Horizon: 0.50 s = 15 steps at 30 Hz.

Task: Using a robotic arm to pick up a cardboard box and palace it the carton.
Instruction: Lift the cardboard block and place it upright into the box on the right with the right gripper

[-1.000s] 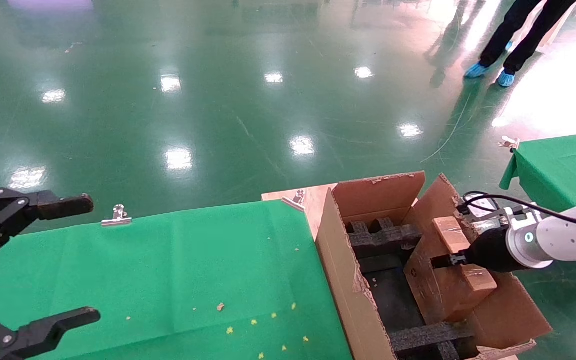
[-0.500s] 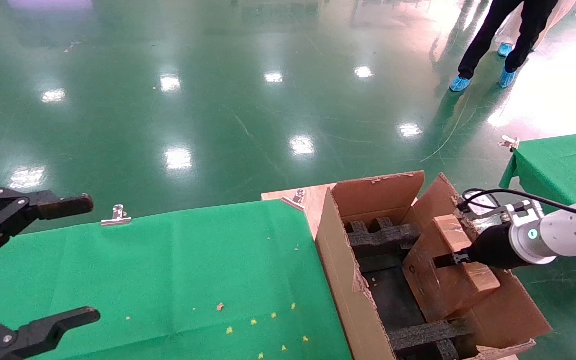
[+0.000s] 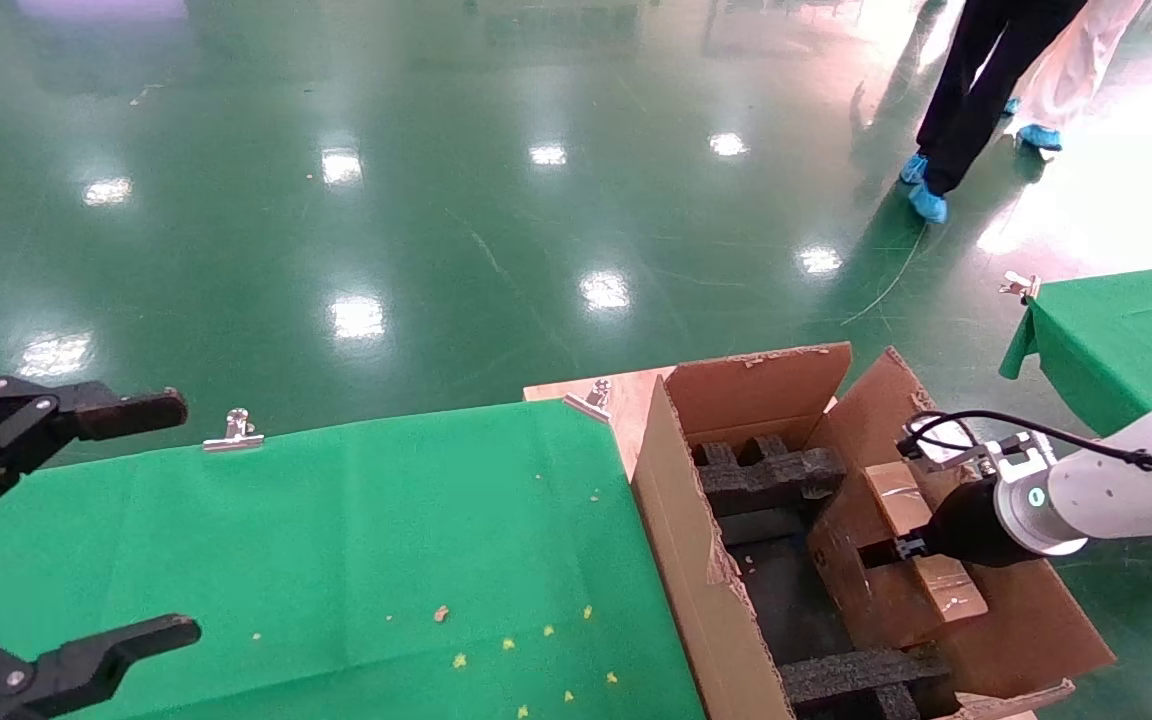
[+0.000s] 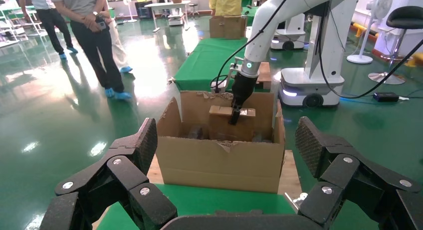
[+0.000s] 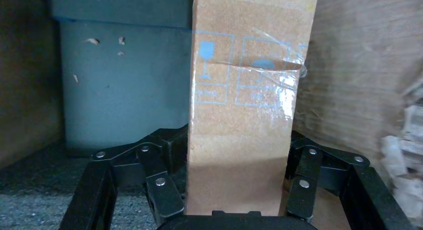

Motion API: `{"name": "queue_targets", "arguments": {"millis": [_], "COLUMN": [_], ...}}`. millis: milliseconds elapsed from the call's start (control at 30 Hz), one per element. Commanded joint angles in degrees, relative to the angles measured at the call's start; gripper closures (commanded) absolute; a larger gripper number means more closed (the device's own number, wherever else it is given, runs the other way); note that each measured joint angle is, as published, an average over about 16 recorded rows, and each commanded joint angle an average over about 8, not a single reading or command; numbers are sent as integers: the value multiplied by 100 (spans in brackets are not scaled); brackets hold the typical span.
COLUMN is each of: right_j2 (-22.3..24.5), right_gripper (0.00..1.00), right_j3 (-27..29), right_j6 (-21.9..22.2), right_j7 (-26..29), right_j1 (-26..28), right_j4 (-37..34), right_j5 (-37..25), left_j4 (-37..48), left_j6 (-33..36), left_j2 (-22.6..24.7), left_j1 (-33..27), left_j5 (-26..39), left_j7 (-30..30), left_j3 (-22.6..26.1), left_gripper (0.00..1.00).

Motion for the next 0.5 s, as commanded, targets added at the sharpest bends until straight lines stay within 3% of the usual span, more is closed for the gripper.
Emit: {"name": "queue_targets", "arguments": {"millis": [33,500], "right_j2": [-50,-318], "right_gripper": [100,100], "right_j3": [1,115], "right_j6": [4,-202], "right_j7": [-33,-435], "right_j1": [-59,-393], "right_j4": [-84,-595], "right_j5": [25,381], "left_j4": [0,0], "left_j6": [0,-1], "left_j2": [0,-1], "left_j1": [0,-1], "left_j5": [0,-2], "left_j7": [0,2], "left_j3": [0,3], "left_gripper": [0,0]}}
